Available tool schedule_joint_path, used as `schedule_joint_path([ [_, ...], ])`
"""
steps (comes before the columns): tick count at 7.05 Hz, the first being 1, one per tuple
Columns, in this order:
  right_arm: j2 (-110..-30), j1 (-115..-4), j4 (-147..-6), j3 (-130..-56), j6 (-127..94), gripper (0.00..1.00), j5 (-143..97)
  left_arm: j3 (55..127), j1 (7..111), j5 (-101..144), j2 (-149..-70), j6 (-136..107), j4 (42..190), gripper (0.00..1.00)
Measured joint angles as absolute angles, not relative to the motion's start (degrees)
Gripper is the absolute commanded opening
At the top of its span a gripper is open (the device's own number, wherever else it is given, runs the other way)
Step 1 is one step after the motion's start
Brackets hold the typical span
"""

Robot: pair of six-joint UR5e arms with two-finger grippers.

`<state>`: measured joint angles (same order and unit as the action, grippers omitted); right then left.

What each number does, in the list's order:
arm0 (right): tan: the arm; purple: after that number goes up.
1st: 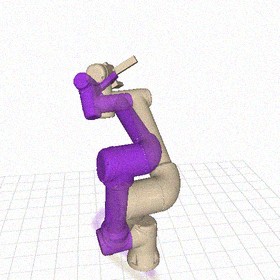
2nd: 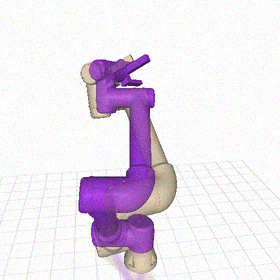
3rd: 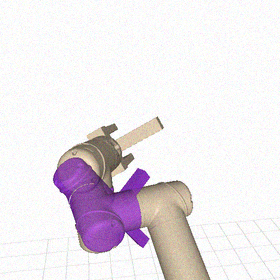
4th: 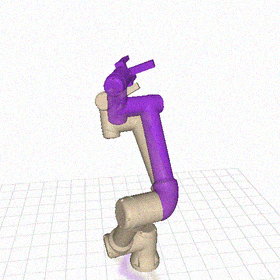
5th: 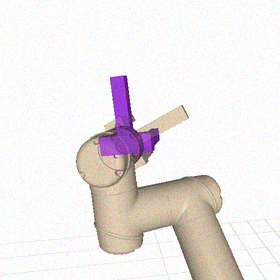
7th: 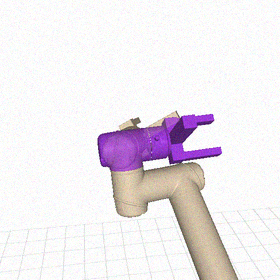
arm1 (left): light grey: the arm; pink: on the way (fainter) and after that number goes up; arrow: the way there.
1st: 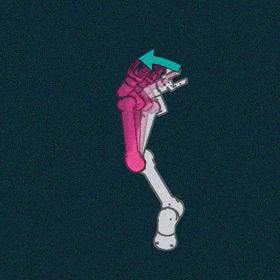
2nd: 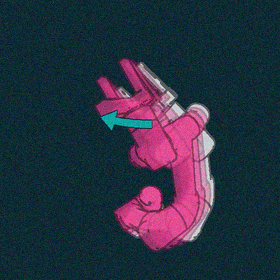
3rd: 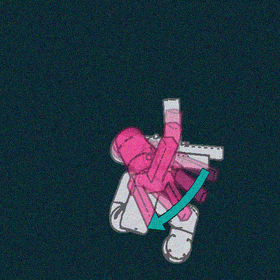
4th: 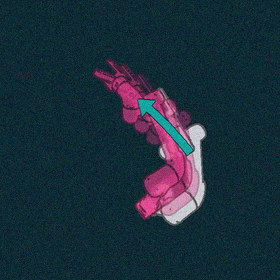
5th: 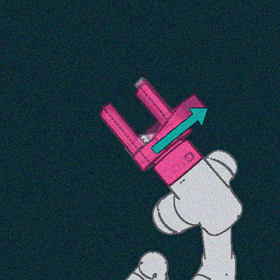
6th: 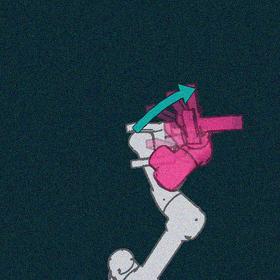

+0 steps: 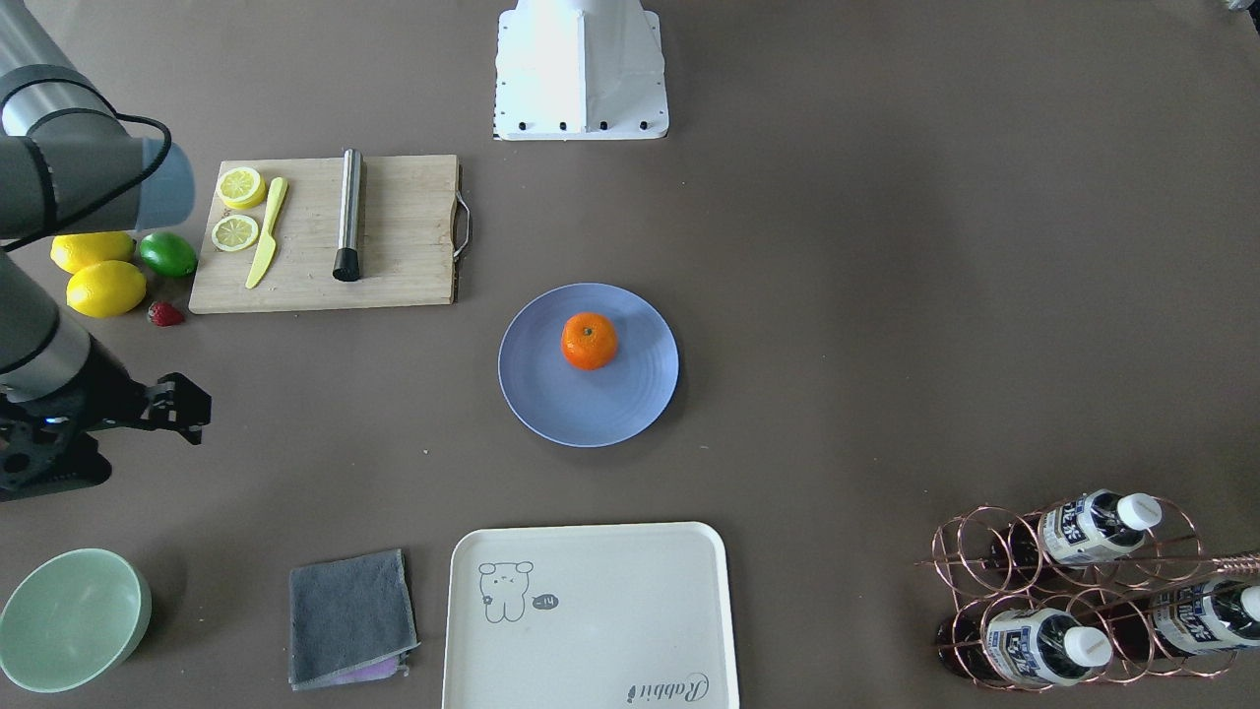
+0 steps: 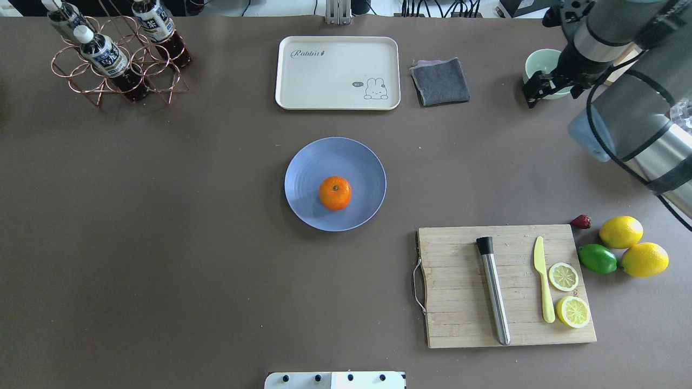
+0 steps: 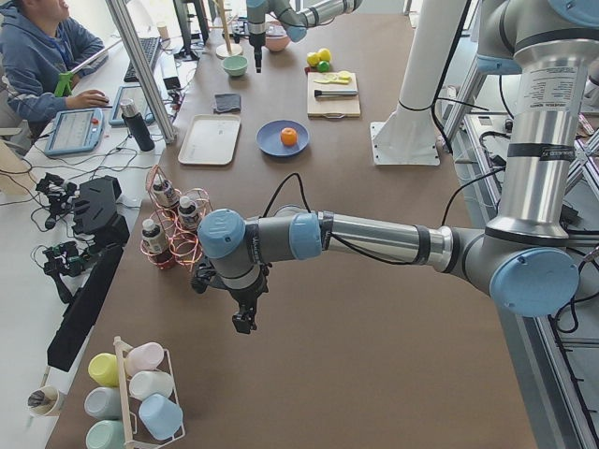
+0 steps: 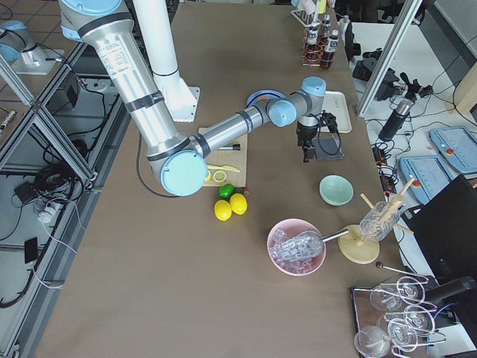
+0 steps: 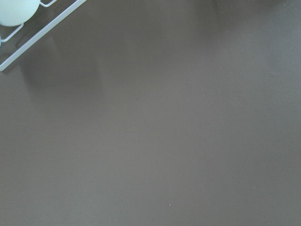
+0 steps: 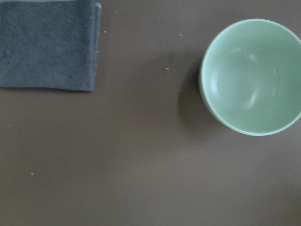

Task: Pick orange to plate

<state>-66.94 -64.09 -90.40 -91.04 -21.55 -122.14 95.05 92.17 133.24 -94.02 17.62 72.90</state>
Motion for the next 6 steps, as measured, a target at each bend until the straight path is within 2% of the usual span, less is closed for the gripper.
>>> schedule_joint_path([
  [3, -80.8, -79.3, -89.5, -91.9, -2.2, 1.0, -126.1, 94.7, 92.1, 132.9, -91.7, 17.6, 77.1, 0.98],
  [6, -88.4, -87.8, -88.5, -91.7, 3.5, 1.0, -126.3, 94.6, 92.0, 132.9, -91.0, 17.5, 78.4, 0.98],
])
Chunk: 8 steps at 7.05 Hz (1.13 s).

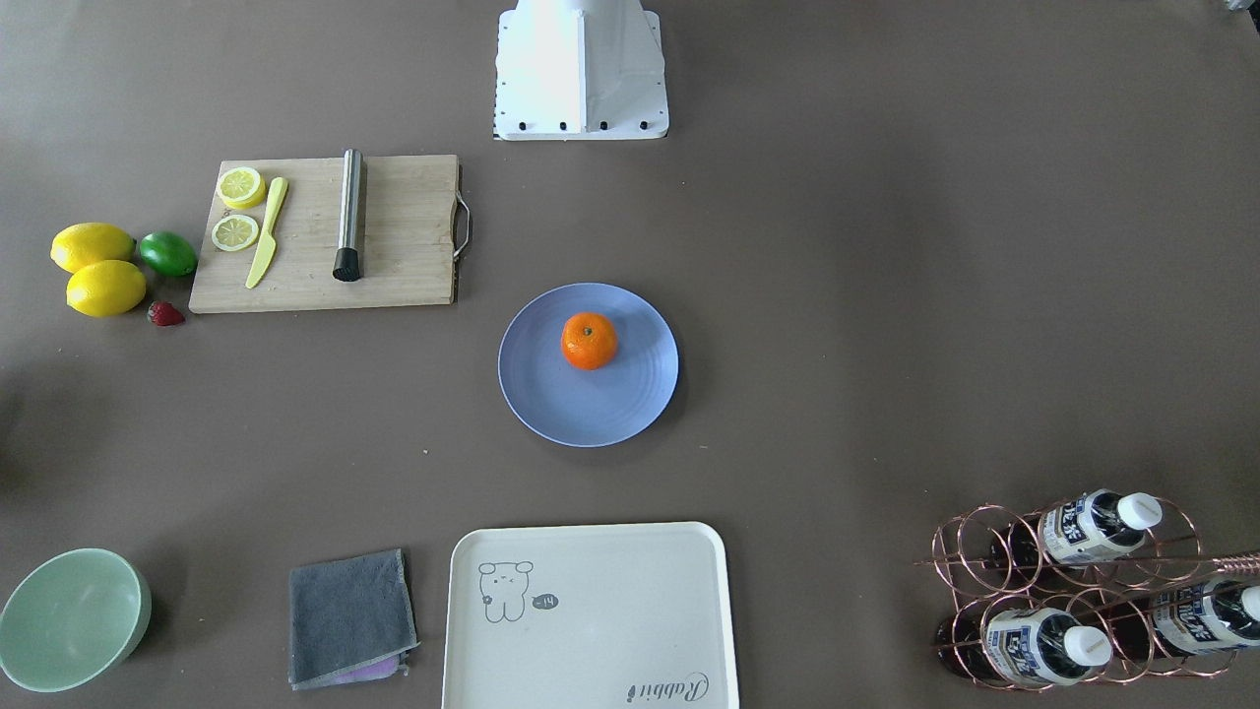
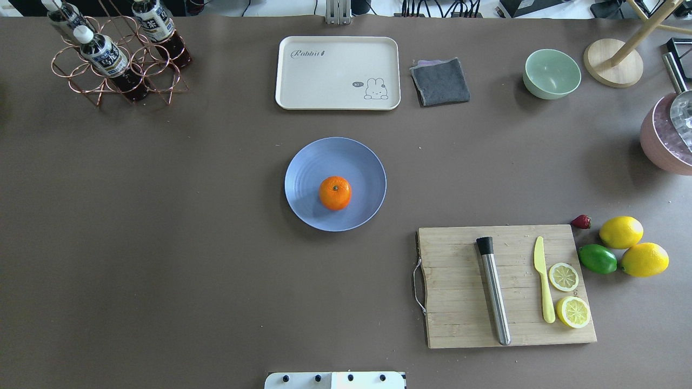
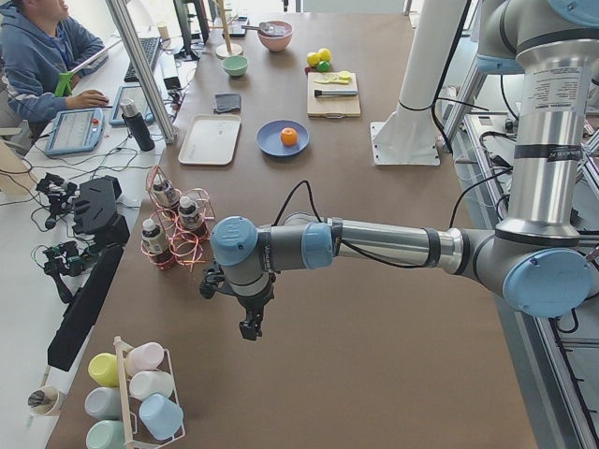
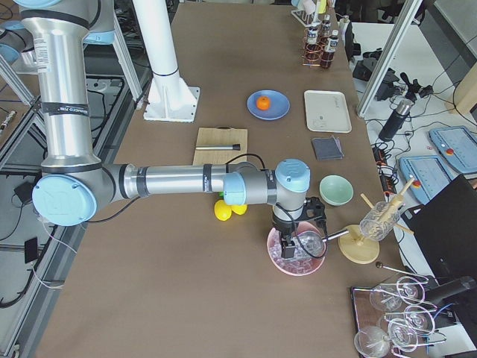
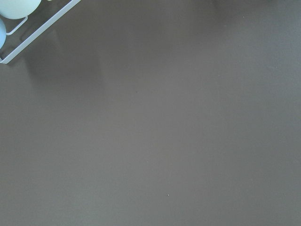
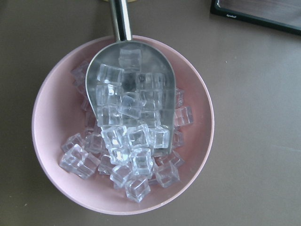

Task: Pick orange to plate

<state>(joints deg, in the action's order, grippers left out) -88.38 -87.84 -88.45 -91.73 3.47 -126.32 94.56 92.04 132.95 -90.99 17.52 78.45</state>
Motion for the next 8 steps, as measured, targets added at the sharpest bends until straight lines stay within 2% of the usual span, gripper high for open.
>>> schedule_joint_path([
  [3, -91.2, -90.7, -88.4, -91.8, 3.9, 1.0, -126.5, 94.6, 92.1, 133.0, -91.2, 17.5, 78.3, 0.98],
  [8, -91.6, -91.1, -88.4, -91.7, 3.4, 1.0, -127.4, 94.7, 92.1, 133.3, -90.9, 17.4, 78.2, 0.98],
])
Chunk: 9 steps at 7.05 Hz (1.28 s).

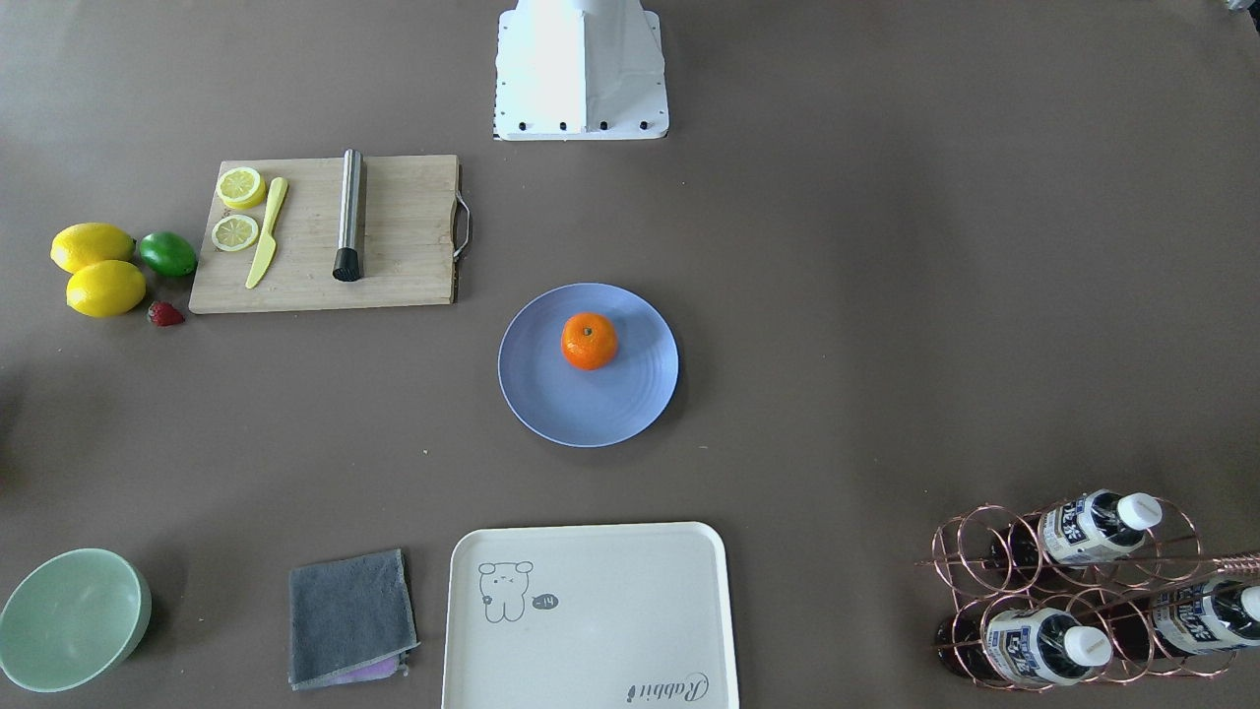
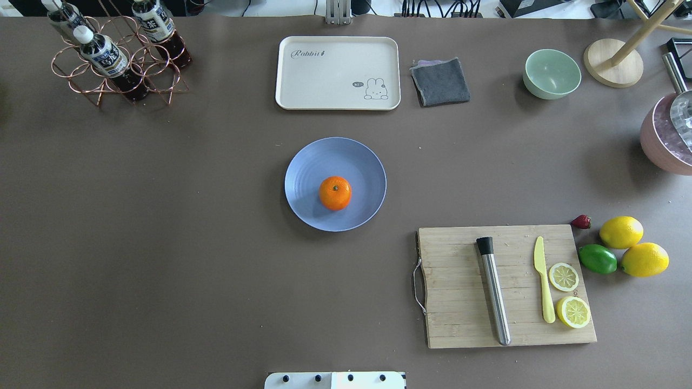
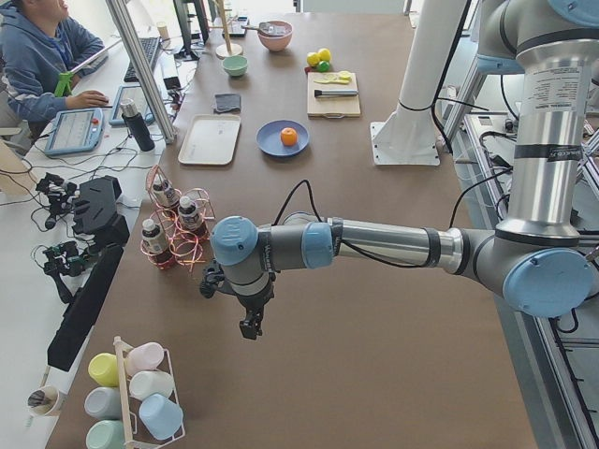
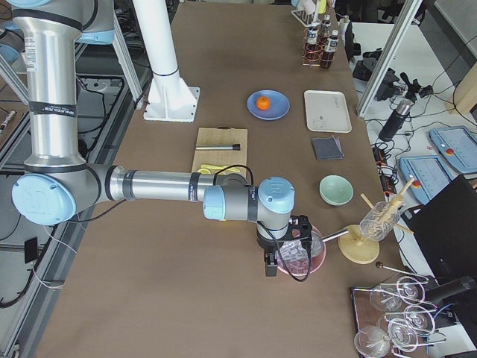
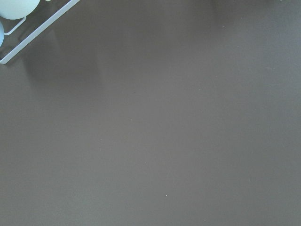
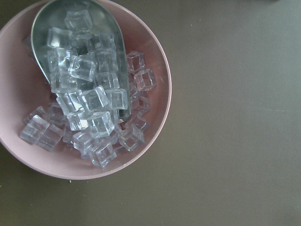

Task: Pick orange to plate

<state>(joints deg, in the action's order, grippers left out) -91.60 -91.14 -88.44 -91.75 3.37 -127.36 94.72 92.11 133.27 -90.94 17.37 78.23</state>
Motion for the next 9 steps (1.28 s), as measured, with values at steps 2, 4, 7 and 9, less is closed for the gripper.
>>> schedule_joint_path([
  [2, -91.6, -91.1, -88.5, -91.7, 3.4, 1.0, -128.2, 94.8, 92.2, 133.0, -90.9, 16.9, 78.3, 0.98],
  [4, -91.7, -91.1, -88.5, -91.7, 3.4, 1.0, -128.6, 94.8, 92.2, 132.9, -90.9, 16.8, 78.5, 0.98],
  [7, -91.7, -91.1, -88.6, -91.7, 3.3, 1.0, -129.3, 94.9, 92.3, 132.9, -90.9, 16.8, 78.5, 0.98],
  [9, -91.6, -91.1, -89.6, -92.0, 3.4, 1.0, -131.7, 94.8, 92.3, 132.9, -90.8, 16.8, 78.4, 0.98],
])
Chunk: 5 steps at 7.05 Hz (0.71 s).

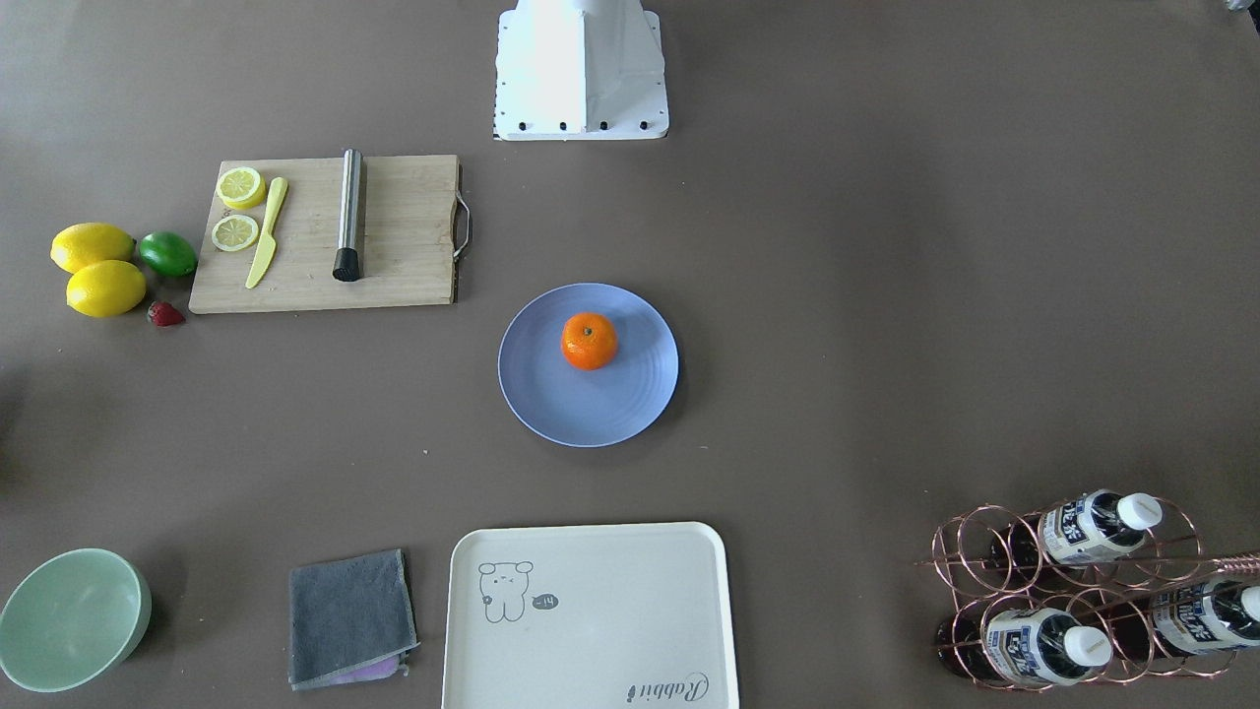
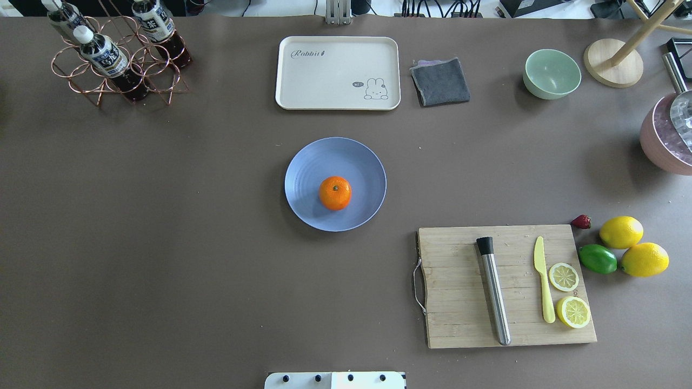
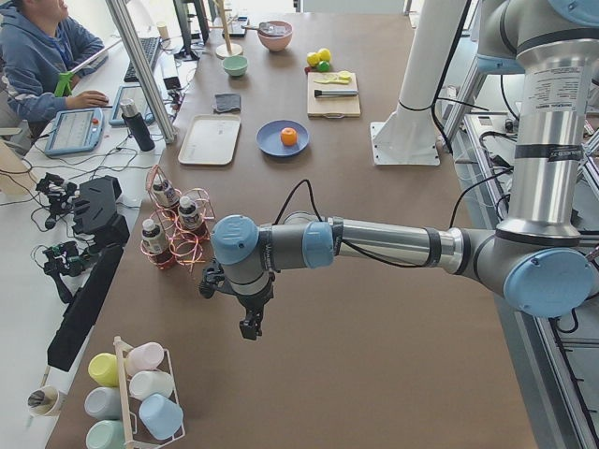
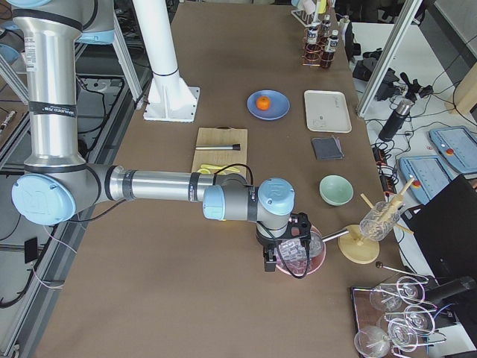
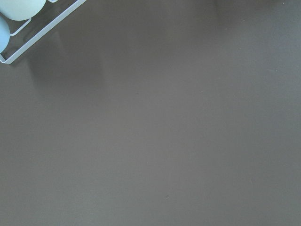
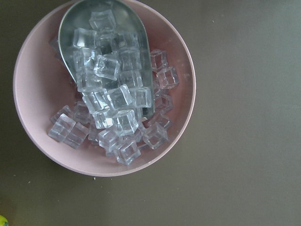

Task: Pick orange to plate

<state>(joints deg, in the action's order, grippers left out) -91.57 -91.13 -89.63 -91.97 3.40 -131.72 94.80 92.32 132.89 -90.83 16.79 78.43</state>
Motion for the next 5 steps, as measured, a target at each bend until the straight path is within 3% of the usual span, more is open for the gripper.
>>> schedule_joint_path([
  [5, -91.3, -90.1, -98.4, -96.1, 3.5, 1.0, -128.2, 94.7, 92.4, 132.9, -90.8, 16.8, 78.4, 0.98],
])
